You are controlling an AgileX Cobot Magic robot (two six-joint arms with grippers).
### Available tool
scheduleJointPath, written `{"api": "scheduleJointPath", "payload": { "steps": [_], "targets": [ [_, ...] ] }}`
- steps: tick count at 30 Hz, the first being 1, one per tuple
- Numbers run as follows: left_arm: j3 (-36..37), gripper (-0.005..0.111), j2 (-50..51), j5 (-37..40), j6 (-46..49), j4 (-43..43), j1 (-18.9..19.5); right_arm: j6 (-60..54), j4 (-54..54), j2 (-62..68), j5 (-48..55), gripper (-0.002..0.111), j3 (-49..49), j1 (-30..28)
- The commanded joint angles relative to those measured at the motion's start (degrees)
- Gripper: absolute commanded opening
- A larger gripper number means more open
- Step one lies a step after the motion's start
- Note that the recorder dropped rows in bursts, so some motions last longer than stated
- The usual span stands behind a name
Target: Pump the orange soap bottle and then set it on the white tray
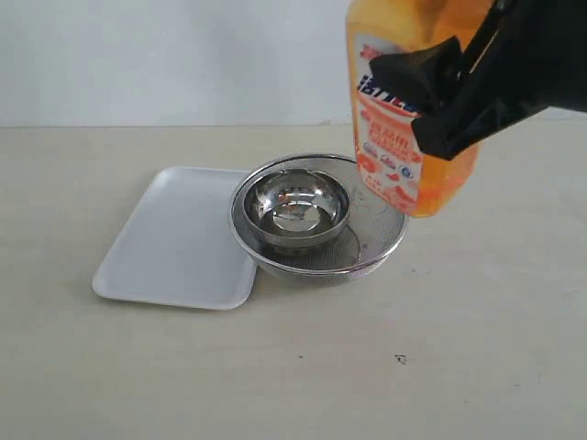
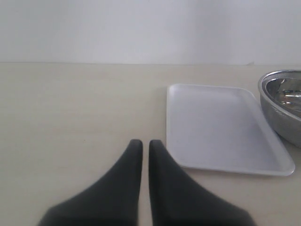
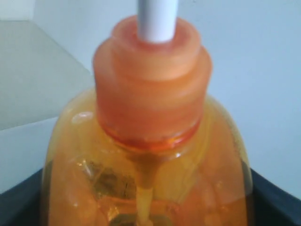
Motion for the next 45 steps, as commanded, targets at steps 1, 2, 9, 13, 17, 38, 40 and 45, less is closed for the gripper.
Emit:
{"api": "scheduleJointPath", "payload": {
  "steps": [1, 2, 9, 13, 17, 38, 40, 45],
  "targets": [
    [0.22, 0.005, -0.18, -0.02, 0.26, -0.12, 0.19, 1.1, 0.68, -1.2, -10.9, 0.0, -0.38, -0.01],
    [0.22, 0.005, -0.18, -0.02, 0.26, -0.12, 0.19, 1.53, 0.68, -1.2, -13.83, 0.0, -0.38, -0.01],
    [0.22, 0.005, -0.18, -0.02, 0.26, -0.12, 0.19, 1.96, 0.44, -1.1, -26.98, 0.0, -0.38, -0.01],
    [0.22, 0.005, -0.18, -0.02, 0.26, -0.12, 0.19, 1.96, -0.4, -0.63, -30.93, 0.0, -0.38, -0.01],
    [0.22, 0.005, -0.18, -0.02, 0.26, -0.12, 0.19, 2.19, -1.01, 3.21, -36.05, 0.0, -0.38, -0.01],
    [0.22, 0.005, -0.18, -0.02, 0.26, -0.12, 0.19, 12.19, -6.6, 31.7, -39.86, 0.0, -9.44, -0.01],
    [0.22, 0.005, -0.18, -0.02, 0.26, -0.12, 0.19, 13.57, -8.19, 33.1, -39.3, 0.0, -9.44, -0.01],
    [0.22, 0.005, -0.18, -0.02, 0.26, -0.12, 0.19, 16.02, -12.4, 36.72, -35.63, 0.0, -9.44, -0.01]
  ]
}}
